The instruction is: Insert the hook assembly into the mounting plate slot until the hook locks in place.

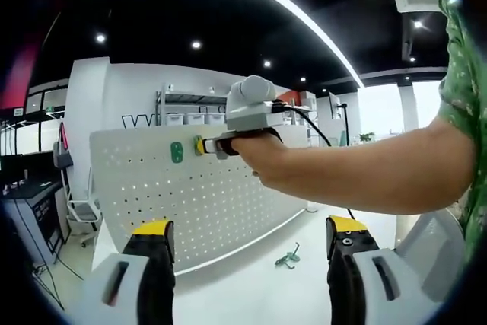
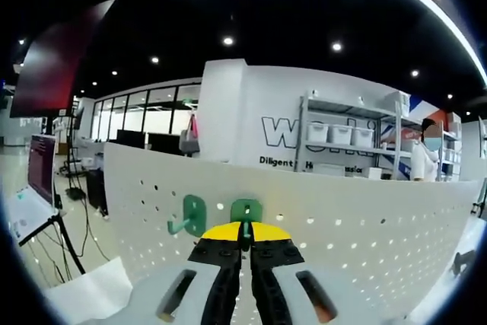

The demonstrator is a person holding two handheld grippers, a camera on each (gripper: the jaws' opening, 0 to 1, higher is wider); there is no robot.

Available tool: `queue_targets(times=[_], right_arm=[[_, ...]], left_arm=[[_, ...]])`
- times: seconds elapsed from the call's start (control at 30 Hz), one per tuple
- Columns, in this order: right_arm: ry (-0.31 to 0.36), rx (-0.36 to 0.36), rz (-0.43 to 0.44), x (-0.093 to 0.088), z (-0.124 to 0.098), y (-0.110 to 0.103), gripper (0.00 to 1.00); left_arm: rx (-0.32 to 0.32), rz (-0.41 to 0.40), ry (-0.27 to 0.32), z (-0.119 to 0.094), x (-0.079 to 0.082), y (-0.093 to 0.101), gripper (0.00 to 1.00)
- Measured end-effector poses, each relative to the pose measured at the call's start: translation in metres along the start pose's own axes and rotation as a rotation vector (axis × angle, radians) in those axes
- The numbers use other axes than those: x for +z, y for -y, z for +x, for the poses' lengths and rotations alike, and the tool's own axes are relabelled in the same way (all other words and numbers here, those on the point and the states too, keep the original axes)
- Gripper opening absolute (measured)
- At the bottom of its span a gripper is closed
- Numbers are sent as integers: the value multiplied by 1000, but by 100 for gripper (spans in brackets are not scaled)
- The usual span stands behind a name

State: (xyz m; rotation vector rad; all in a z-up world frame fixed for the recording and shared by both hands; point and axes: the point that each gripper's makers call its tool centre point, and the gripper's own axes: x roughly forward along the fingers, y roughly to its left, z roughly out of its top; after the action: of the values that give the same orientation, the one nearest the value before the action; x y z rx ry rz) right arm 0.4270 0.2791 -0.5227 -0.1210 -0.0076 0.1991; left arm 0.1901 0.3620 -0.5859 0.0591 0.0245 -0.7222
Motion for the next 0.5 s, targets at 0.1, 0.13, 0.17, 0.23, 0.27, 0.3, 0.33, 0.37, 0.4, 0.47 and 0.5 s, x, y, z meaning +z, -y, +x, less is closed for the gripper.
queue_targets(times=[0.1, 0.13, 0.17, 0.23, 0.27, 0.3, 0.33, 0.37, 0.4, 0.47, 0.5], right_arm=[[1, -12, -6, 0, 0, 0, 1], [1, -17, -6, 0, 0, 0, 1], [-1, -23, 1, 0, 0, 0, 1], [-2, -33, 10, 0, 0, 1, 1], [-2, -36, 14, 0, 0, 1, 1], [-2, -41, 14, 0, 0, 0, 1], [-2, -42, 12, 0, 0, 0, 1], [1, -44, 9, 0, 0, 0, 1], [0, -46, 8, 0, 0, 0, 1], [-2, -49, 8, 0, -1, 0, 1], [-6, -53, 5, 0, 0, 1, 1]], left_arm=[[0, -2, 0, 0, -1, 0, 84], [0, -3, 0, -1, -1, -1, 84], [-1, -3, 0, -1, -1, -1, 84], [-3, -4, 1, -1, -2, -1, 84], [-4, -4, 1, -1, -2, -1, 84], [-5, -4, 1, -1, -2, -1, 84], [-6, -3, 1, -1, -2, -1, 84], [-6, -4, 3, -2, -1, -2, 84], [-7, -4, 3, -2, -1, -2, 84], [-7, -2, 1, -3, -2, -3, 84], [-8, -3, 1, -4, -2, -3, 84]])
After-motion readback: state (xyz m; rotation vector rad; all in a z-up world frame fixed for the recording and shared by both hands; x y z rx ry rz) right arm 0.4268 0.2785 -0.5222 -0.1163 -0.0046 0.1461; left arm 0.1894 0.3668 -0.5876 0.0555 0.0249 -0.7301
